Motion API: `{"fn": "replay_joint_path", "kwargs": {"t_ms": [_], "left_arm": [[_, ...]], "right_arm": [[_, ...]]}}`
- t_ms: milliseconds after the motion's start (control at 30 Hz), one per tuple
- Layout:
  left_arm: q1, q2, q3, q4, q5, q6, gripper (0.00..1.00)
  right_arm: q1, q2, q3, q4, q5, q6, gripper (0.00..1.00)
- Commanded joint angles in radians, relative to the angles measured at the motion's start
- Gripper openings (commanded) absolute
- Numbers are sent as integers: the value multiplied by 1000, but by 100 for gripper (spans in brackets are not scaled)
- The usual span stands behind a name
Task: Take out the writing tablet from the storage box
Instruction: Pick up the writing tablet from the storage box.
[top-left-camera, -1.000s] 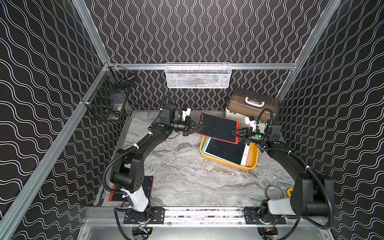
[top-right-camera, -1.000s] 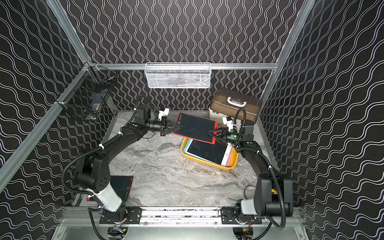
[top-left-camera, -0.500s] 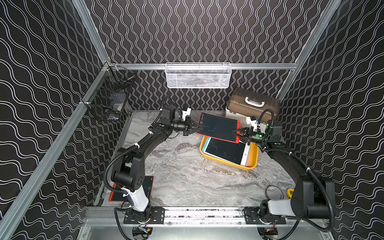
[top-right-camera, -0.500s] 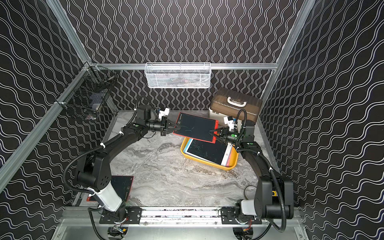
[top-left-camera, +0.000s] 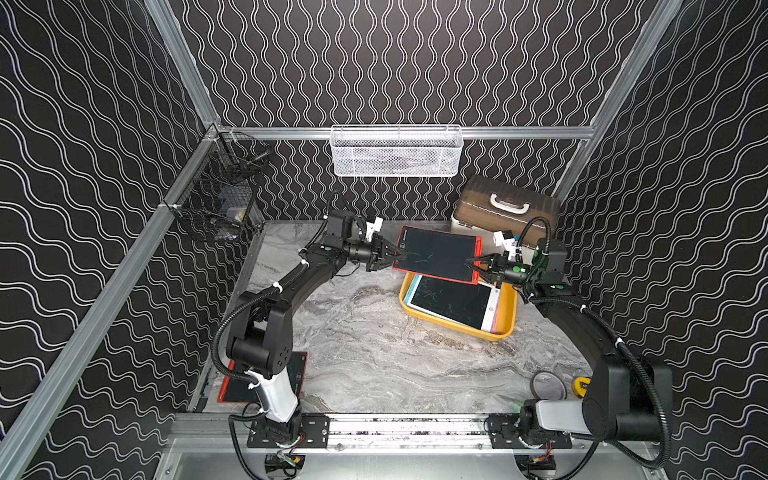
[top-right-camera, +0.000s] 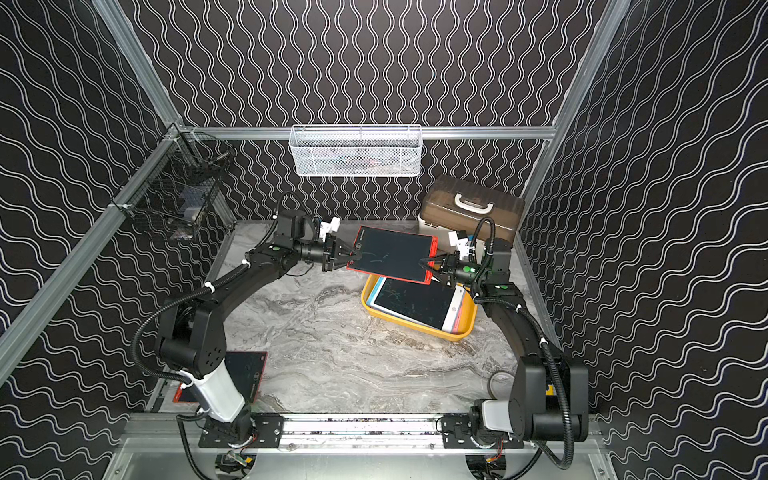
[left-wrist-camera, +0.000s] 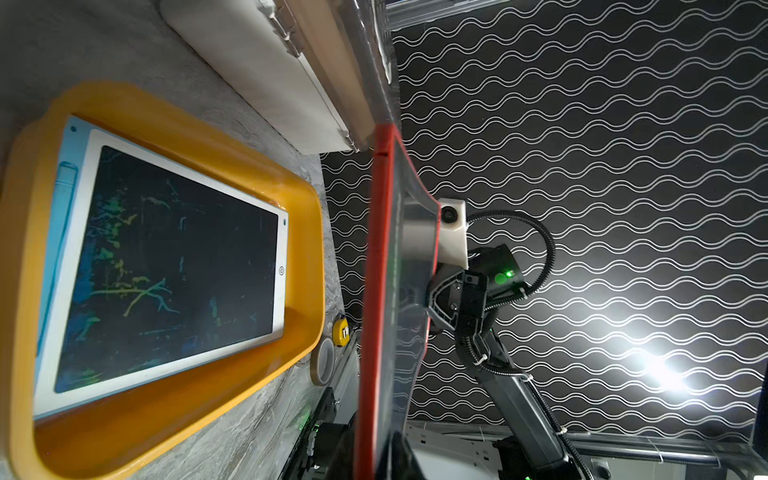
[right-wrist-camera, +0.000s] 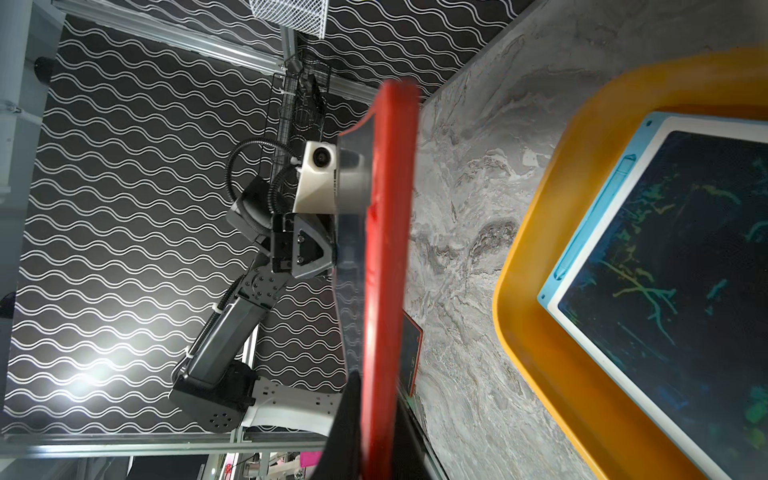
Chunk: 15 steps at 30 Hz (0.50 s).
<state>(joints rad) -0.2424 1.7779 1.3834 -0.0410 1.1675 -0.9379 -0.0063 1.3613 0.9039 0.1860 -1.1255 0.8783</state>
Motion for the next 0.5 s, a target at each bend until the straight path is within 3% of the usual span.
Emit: {"fn": "replay_joint_path", "kwargs": {"t_ms": [0, 300, 467], "left_arm": [[0, 4, 16, -14, -6, 37, 29], [0, -8, 50, -123, -59, 116, 64], [1, -47, 70, -247, -184, 195, 85]], "right_arm": [[1, -5, 11, 8, 21, -15, 5], [-6, -16, 24, -59, 42, -48, 0], [-12, -33, 36, -127, 68, -80, 0]]}}
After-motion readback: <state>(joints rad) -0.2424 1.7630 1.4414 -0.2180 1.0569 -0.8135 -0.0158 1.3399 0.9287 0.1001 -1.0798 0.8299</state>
